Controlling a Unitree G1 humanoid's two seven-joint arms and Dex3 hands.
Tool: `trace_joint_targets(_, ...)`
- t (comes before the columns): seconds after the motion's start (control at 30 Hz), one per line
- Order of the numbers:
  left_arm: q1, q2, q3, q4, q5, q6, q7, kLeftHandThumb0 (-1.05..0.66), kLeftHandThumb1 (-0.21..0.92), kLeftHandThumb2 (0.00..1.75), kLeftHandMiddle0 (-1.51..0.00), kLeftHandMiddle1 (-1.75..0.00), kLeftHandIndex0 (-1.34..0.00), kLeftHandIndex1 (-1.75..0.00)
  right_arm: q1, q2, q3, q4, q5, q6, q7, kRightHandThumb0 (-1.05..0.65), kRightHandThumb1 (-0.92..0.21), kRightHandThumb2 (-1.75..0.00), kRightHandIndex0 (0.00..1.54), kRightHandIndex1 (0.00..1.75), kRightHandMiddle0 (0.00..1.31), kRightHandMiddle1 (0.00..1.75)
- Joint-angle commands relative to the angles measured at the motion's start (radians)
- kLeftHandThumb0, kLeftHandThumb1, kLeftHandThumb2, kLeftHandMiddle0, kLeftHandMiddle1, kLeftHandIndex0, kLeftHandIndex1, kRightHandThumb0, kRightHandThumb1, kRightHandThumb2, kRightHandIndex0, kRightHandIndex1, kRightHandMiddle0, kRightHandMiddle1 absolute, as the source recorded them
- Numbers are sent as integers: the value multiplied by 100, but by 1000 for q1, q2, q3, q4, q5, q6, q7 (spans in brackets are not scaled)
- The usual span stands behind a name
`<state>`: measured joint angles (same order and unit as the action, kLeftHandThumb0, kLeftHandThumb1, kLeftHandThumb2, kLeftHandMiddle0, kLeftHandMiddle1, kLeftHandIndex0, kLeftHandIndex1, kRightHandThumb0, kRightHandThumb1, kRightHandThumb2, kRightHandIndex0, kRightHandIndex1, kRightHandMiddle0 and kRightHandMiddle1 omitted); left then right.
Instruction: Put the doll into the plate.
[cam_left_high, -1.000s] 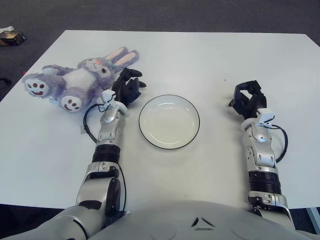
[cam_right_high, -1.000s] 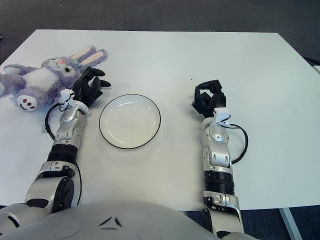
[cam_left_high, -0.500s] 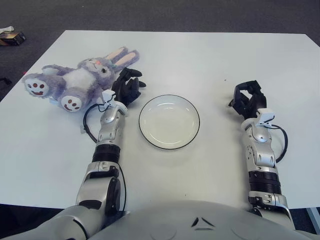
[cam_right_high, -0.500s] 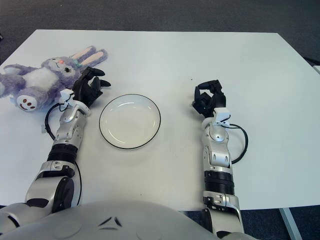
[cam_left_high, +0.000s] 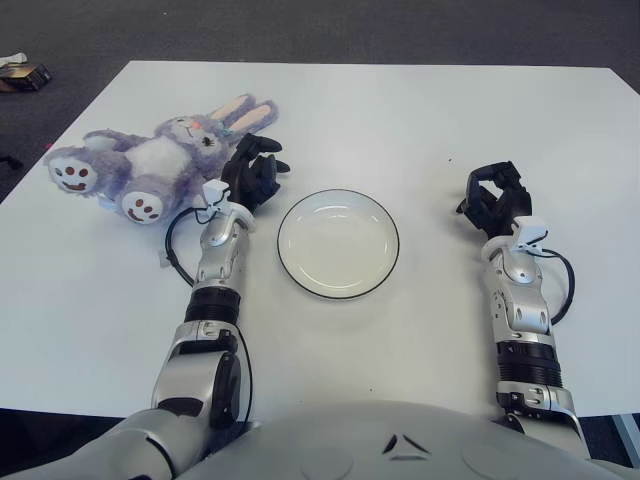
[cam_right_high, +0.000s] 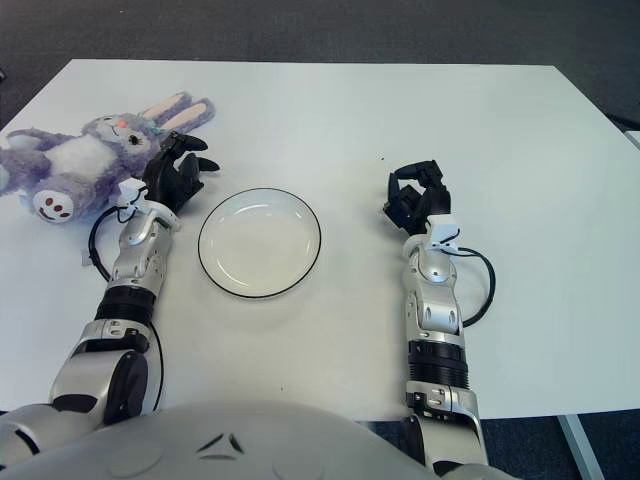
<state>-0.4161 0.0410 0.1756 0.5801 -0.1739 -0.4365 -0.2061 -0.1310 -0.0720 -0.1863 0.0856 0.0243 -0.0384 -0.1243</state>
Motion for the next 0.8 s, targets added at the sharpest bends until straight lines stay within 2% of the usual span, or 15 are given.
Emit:
trace_joint_targets(0.0, 4, -6, 3, 55, 8, -53, 9, -1, 69, 74, -39, -158, -38, -157, 12, 10, 3, 46, 1, -2, -1, -36, -81, -66, 75, 175, 28, 175)
trace_joint_targets(0.43, -64, 22, 7, 54, -2, -13, 10, -1, 68, 73, -40, -156, -40, -155, -62, -43, 5, 80, -18, 15, 10, -37, -79, -68, 77, 175, 28, 175)
trace_joint_targets(0.6, -105, 38, 11, 36, 9, 10, 36, -1, 68, 73, -40, -156, -40, -155, -116, -103, -5, 64, -47, 46, 8, -37, -78, -70, 77, 175, 29, 175)
trace_joint_targets(0.77, -126, 58, 15, 33, 4, 32, 34, -1, 66, 76, -49, -164, -37, -143, -146, -140, -7, 60, -79, 71, -2, -37, -77, -71, 77, 175, 30, 175)
